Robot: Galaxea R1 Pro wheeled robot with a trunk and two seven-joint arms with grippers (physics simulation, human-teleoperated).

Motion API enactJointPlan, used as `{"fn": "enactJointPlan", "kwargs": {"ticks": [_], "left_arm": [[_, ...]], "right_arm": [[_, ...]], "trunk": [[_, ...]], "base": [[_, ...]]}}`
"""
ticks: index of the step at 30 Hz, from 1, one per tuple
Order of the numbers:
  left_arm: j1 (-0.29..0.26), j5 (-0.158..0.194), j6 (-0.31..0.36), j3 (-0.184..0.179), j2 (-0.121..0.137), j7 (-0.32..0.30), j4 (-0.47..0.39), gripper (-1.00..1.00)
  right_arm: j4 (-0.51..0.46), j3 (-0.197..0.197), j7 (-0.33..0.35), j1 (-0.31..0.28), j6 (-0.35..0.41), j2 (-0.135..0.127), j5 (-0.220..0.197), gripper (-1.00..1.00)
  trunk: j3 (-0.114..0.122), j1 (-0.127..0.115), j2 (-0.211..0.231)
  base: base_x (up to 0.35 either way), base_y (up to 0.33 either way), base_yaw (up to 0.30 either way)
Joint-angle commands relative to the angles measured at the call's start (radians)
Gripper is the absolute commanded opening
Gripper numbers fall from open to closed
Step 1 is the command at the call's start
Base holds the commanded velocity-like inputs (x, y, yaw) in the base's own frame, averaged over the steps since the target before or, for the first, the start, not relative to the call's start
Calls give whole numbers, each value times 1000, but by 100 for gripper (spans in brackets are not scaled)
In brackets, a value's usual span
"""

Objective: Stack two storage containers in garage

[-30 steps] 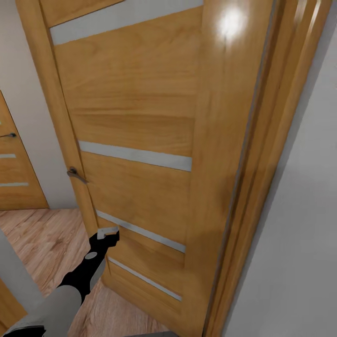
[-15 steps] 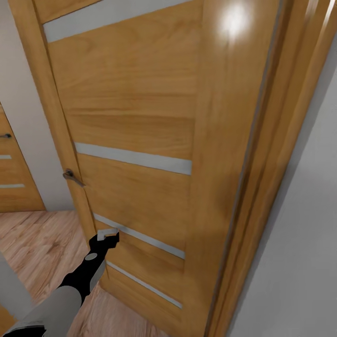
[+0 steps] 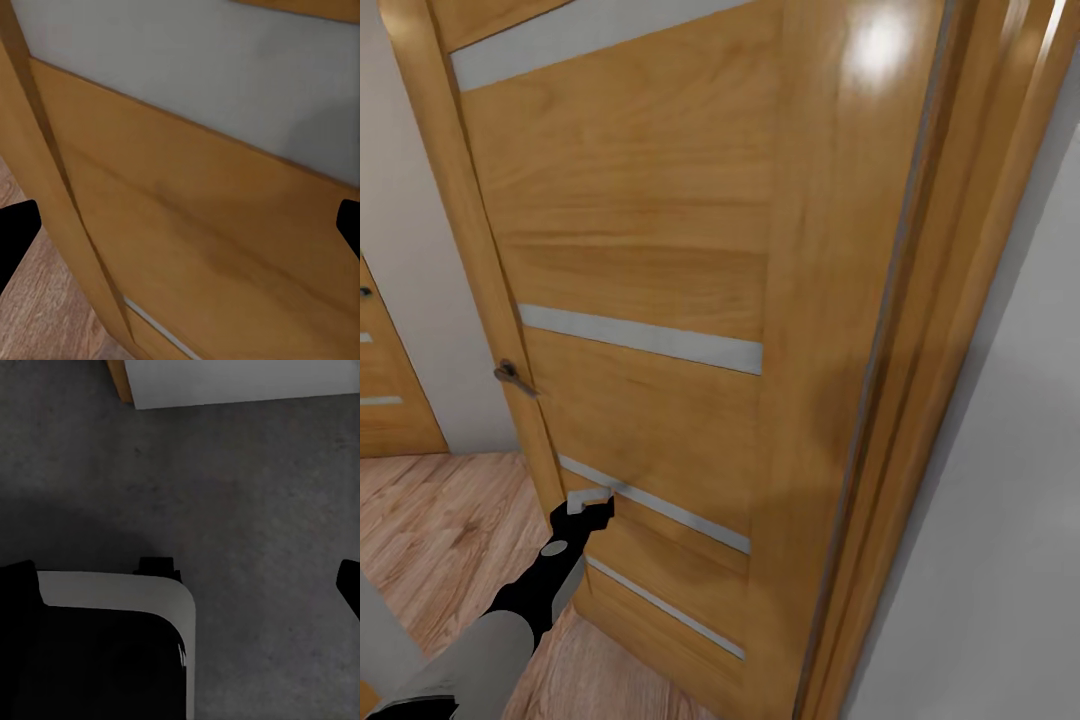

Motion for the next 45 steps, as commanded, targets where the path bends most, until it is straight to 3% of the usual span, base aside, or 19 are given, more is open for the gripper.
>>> {"fn": "enactJointPlan", "kwargs": {"ticks": [1,45], "left_arm": [[-1,1,-3,-5,-1,-4,0,100],[-1,0,-5,-3,-1,-4,0,100]], "right_arm": [[1,1,0,-1,-3,0,0,100],[1,1,0,-1,-3,0,0,100]], "trunk": [[-1,0,-1],[-1,0,-1]], "base": [[1,0,-3],[44,0,0]]}}
